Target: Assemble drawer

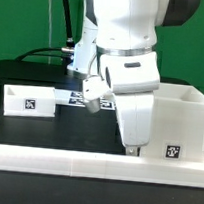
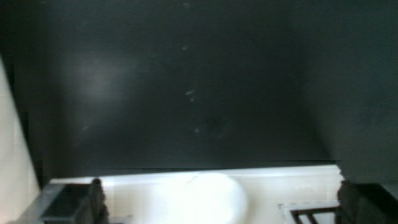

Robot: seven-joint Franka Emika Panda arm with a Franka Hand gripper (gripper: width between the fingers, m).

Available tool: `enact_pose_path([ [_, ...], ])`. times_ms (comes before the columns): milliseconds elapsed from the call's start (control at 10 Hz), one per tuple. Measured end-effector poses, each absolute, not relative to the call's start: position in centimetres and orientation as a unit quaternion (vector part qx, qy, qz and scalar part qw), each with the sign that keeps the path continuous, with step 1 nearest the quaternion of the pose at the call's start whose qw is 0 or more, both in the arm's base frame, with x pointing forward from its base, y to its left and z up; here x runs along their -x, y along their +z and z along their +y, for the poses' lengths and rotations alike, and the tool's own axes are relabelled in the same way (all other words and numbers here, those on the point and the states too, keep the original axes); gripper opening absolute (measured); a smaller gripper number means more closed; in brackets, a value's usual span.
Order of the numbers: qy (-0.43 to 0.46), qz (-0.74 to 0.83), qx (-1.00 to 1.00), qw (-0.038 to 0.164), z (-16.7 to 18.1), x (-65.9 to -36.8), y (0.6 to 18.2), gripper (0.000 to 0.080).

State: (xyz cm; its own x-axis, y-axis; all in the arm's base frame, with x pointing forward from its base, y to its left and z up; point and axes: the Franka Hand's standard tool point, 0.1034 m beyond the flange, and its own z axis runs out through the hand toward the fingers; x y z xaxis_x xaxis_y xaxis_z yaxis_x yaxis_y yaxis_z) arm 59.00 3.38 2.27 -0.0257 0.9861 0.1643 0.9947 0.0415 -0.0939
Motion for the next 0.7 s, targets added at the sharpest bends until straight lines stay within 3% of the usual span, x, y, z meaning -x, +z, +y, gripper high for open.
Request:
enact_pose_path([
  [200,-0.025,-0.717,0.691,0.089,2.8,-59.1,2.6,0.0649],
  [700,-0.043,-0.697,0.714,0.055,-3.1,-59.3,6.6,0.0649],
])
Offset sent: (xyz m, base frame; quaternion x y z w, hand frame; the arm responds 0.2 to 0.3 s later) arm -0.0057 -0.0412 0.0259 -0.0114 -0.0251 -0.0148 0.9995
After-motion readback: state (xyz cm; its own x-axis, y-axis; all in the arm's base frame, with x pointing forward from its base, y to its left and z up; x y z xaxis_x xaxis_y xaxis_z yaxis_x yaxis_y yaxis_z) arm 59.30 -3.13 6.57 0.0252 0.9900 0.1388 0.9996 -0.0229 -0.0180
